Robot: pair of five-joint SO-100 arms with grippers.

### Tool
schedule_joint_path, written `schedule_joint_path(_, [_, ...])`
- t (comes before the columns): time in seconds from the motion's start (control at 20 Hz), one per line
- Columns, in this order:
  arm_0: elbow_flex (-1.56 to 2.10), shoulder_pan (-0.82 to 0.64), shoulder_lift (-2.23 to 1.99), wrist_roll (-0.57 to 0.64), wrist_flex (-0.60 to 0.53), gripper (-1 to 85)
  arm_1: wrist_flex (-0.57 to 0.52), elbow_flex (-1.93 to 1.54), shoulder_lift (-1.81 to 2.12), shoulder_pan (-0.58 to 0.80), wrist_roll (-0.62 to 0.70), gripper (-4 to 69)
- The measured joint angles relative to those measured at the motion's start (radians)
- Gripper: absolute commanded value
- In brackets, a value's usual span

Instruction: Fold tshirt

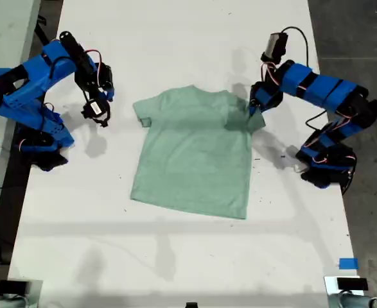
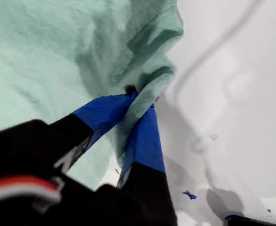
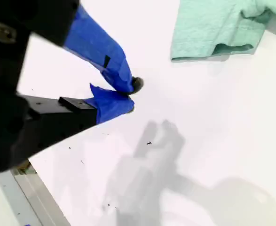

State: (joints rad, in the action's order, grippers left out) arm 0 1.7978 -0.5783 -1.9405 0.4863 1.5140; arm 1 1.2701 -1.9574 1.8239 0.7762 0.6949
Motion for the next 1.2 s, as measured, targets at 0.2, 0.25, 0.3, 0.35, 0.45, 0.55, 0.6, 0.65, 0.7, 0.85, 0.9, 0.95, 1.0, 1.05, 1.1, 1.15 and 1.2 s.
schedule_joint_path(0.2, [0.000, 0.012, 0.000, -0.008, 0.000, 0.0, -0.032, 0.160, -0.014, -0.117, -0.101, -2.0])
schedule_joint_path(0.25, [0.000, 0.015, 0.000, -0.009, 0.000, 0.0, -0.071, 0.183, -0.044, -0.129, -0.132, -2.0])
schedule_joint_path(0.3, [0.000, 0.015, 0.000, -0.012, 0.000, 0.0, -0.112, 0.209, -0.089, -0.156, -0.164, -2.0])
schedule_joint_path(0.35, [0.000, 0.017, 0.000, -0.015, 0.000, 0.0, -0.158, 0.239, -0.143, -0.189, -0.190, -2.0])
schedule_joint_path(0.45, [0.000, 0.020, 0.000, -0.018, 0.000, 0.0, -0.261, 0.307, -0.270, -0.255, -0.229, -2.0])
schedule_joint_path(0.55, [0.000, 0.020, 0.006, -0.018, 0.000, 0.0, -0.354, 0.407, -0.437, -0.305, -0.245, -2.0])
schedule_joint_path(0.6, [0.000, 0.020, 0.008, -0.018, 0.000, 0.0, -0.385, 0.462, -0.526, -0.325, -0.249, -0.6])
schedule_joint_path(0.65, [0.000, 0.020, 0.008, -0.018, 0.000, 0.0, -0.394, 0.529, -0.617, -0.341, -0.250, 11.5])
schedule_joint_path(0.7, [0.000, 0.020, 0.008, -0.018, 0.000, 0.0, -0.396, 0.595, -0.703, -0.350, -0.255, 31.7])
schedule_joint_path(0.85, [0.000, 0.020, 0.008, -0.018, 0.000, 0.0, -0.310, 0.755, -0.836, -0.351, -0.259, 39.9])
schedule_joint_path(0.9, [0.000, 0.020, 0.008, -0.018, 0.000, 0.0, -0.259, 0.785, -0.842, -0.351, -0.259, 39.5])
schedule_joint_path(0.95, [0.000, 0.020, 0.008, -0.018, 0.000, 0.0, -0.212, 0.802, -0.842, -0.351, -0.259, 39.4])
schedule_joint_path(1.0, [0.000, 0.020, 0.008, -0.018, 0.000, 0.0, -0.164, 0.811, -0.841, -0.350, -0.256, 38.3])
schedule_joint_path(1.05, [0.000, 0.020, 0.008, -0.018, 0.000, 0.0, -0.097, 0.813, -0.819, -0.350, -0.253, 36.5])
schedule_joint_path(1.1, [0.000, 0.020, 0.009, -0.018, 0.000, 0.0, -0.044, 0.811, -0.781, -0.350, -0.245, 33.9])
schedule_joint_path(1.15, [0.000, 0.020, 0.011, -0.018, 0.000, 0.0, 0.000, 0.813, -0.727, -0.348, -0.236, 31.6])
schedule_joint_path(1.2, [0.000, 0.020, 0.011, -0.018, 0.000, 0.0, 0.040, 0.813, -0.666, -0.348, -0.224, 30.2])
